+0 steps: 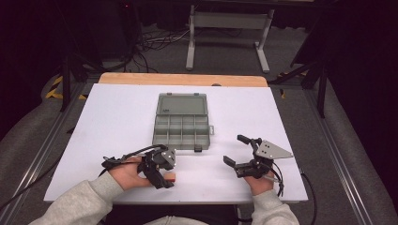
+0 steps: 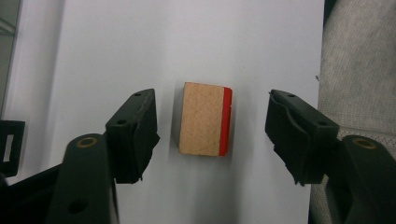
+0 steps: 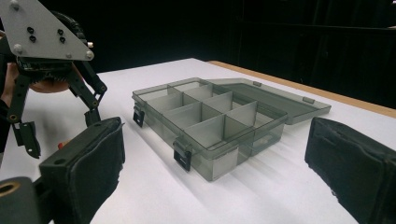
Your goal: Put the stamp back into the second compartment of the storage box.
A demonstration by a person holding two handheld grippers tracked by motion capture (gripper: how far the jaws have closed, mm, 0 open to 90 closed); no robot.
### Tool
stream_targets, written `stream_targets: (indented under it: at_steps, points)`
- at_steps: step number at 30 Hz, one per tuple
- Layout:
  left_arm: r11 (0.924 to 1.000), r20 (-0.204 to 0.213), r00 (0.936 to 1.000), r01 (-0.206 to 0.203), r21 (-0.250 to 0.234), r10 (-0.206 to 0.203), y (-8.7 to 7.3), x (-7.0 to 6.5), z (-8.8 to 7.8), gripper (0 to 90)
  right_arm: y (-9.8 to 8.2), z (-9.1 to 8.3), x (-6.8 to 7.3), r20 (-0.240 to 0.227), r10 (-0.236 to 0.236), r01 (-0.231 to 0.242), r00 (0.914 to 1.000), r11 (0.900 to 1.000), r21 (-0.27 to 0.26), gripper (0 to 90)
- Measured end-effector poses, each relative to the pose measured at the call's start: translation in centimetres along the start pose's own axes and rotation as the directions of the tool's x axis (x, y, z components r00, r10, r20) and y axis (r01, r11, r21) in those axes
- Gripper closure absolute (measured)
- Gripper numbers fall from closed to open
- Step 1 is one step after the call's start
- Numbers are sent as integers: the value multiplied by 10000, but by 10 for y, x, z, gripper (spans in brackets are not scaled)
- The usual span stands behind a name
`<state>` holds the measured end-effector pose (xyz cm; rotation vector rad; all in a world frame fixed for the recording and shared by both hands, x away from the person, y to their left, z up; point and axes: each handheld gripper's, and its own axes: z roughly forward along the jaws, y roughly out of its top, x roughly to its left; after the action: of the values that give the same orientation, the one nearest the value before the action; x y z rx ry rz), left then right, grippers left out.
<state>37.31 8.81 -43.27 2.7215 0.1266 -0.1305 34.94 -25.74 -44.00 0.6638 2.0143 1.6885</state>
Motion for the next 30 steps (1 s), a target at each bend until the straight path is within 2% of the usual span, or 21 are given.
stream_targets:
  at_steps: [3,19,30]
  points:
    - [10000,68,10000,36,-8,-36,0,0,1,406,0,0,0,-4,-10,10,10000,10000,-33,54]
    - [9998,-129,9997,-184,-57,183,-1,1,0,644,0,0,0,31,-13,13,10000,10000,-21,54]
    - [9991,-283,9987,-433,35,434,0,-2,-1,661,0,0,-1,36,-2,2,10000,10000,-30,54]
